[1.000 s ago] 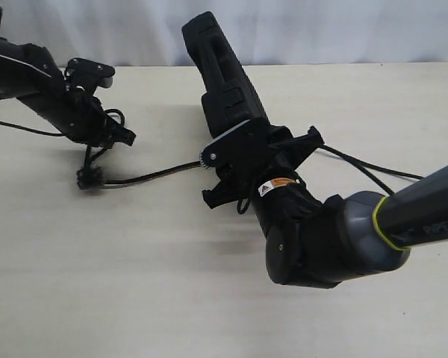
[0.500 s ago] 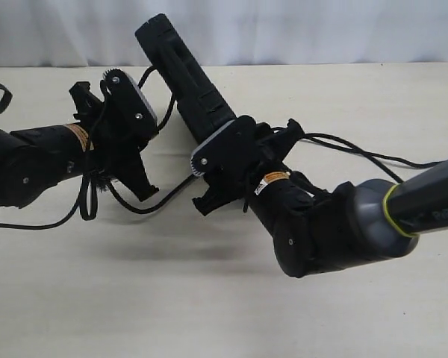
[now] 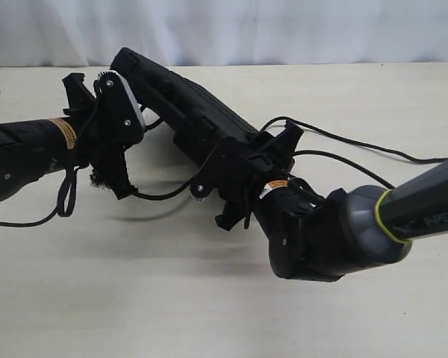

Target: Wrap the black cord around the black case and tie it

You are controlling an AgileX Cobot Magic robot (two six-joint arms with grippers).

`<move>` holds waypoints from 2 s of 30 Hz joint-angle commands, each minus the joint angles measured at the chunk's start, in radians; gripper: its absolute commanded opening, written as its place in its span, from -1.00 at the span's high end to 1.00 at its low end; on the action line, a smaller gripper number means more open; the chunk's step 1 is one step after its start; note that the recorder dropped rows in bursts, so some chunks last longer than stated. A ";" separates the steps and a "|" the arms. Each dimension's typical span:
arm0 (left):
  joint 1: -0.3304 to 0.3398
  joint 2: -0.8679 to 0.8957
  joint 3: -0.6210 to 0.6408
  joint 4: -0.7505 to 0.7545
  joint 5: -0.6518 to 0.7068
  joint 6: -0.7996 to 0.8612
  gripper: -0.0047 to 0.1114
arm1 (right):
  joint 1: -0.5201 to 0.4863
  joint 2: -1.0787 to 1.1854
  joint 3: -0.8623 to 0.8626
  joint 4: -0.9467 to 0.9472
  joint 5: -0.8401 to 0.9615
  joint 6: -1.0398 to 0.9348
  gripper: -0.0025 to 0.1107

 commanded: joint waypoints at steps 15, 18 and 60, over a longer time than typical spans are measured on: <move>0.000 -0.006 0.003 0.049 -0.181 -0.064 0.92 | 0.085 -0.245 0.007 0.335 0.355 -0.006 -0.39; 0.000 -0.006 0.003 0.051 -0.181 -0.064 0.92 | 0.083 -0.322 0.007 0.357 0.466 -0.002 -0.39; 0.000 -0.006 0.003 0.059 -0.181 -0.064 0.92 | -0.415 0.172 -1.038 -0.153 1.579 0.520 0.88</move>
